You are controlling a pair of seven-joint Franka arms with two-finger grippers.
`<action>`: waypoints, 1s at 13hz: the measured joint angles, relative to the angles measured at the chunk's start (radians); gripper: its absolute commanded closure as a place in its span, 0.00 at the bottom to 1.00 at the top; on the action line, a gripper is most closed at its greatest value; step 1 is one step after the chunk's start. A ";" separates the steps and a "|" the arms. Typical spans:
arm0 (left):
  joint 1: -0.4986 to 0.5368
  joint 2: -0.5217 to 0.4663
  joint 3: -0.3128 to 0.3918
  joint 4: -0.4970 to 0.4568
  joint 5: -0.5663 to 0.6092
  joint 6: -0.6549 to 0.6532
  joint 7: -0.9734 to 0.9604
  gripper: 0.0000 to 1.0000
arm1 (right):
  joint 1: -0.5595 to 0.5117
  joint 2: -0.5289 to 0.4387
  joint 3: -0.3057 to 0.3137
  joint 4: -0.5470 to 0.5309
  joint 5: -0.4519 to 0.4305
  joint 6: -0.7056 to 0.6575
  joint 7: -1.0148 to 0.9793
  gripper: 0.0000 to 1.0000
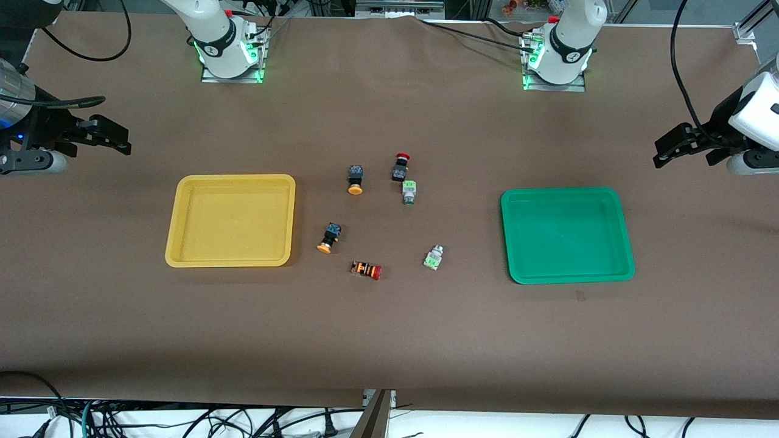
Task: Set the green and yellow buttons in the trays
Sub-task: 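Move both grippers out from rest toward the buttons between the trays, then grasp the yellow button with the right gripper while the left grasps green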
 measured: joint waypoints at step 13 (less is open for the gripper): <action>-0.149 0.239 -0.064 -0.015 -0.026 0.260 -0.144 0.00 | 0.076 0.302 0.026 -0.022 0.026 0.220 0.020 0.00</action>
